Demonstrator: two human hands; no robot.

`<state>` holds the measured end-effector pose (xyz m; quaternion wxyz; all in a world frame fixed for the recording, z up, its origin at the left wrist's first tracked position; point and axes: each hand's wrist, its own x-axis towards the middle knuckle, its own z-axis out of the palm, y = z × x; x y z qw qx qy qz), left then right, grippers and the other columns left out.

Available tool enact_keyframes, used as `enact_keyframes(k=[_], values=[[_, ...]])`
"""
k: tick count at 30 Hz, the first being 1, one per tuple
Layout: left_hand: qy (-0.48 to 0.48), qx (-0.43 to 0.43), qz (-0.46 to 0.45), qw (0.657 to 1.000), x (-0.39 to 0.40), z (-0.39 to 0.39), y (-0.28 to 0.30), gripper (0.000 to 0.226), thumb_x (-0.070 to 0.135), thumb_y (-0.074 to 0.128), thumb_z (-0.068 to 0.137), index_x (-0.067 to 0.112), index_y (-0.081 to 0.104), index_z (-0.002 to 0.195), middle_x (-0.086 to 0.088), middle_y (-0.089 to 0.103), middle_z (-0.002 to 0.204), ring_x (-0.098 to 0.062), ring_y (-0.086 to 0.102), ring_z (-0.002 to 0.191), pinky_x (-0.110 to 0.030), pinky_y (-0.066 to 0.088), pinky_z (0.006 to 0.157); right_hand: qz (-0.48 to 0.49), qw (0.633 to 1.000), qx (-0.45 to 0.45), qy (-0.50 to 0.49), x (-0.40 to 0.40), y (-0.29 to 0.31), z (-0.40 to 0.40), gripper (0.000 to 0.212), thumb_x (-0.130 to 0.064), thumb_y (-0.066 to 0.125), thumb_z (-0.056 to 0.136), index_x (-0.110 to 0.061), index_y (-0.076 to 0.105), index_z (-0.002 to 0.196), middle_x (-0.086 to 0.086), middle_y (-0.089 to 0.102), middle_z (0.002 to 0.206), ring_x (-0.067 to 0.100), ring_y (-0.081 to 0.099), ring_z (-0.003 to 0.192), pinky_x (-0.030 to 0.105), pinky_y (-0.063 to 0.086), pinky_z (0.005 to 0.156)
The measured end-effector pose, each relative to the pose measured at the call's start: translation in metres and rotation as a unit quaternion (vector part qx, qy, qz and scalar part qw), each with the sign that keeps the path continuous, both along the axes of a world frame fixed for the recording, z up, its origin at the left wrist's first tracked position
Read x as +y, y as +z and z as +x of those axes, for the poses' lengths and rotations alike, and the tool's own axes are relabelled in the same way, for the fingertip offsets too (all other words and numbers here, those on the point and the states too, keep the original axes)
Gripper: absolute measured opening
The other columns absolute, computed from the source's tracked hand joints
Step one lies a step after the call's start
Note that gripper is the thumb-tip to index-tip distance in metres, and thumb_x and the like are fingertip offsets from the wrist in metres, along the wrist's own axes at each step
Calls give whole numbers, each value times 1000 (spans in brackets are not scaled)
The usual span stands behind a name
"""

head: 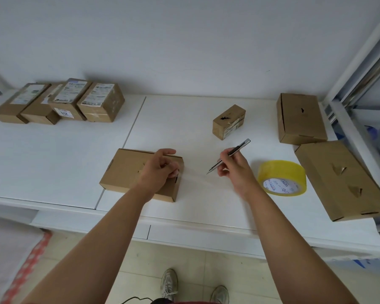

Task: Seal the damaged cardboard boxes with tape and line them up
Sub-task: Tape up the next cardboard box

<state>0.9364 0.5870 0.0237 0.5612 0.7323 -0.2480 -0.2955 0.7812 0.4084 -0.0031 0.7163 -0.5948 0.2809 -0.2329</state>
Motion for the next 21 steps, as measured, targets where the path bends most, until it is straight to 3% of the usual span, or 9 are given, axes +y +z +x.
enact_keyframes(k=[3,11,15,17,21], values=[[1,2,-1,1000,0,0,0,28,-1,55,96,15,53,120,4,59,62,-15,55,65,-17,47,68,-56,997,37,39,-3,5,3,11,-12,53,99,-17,57,89,-6,59,67,13,60,64,27,55,67],[0,9,-16,1000,0,0,-2,27,-1,57,95,20,56,113,2,59,64,-12,54,60,-15,45,66,-148,981,96,76,-1,8,7,8,-24,55,100,-22,57,92,0,71,75,23,72,83,35,57,82],[4,9,-18,1000,1,1,-3,27,0,57,95,19,56,114,1,59,64,-13,54,62,-17,45,68,-153,983,75,72,0,7,6,8,-23,56,100,-23,61,94,-4,72,73,12,71,78,24,54,75],[5,11,-20,1000,1,1,-3,27,0,57,95,19,56,114,0,59,65,-14,54,62,-19,45,69,-136,988,49,48,-2,8,1,12,-23,55,101,-23,65,95,-2,70,68,12,67,72,21,52,69],[5,14,-24,1000,0,1,-5,27,0,57,95,21,56,112,0,59,65,-15,54,62,-24,44,71,32,998,-48,14,-2,13,-7,14,-11,56,99,-13,65,88,3,57,60,19,59,63,25,47,62]])
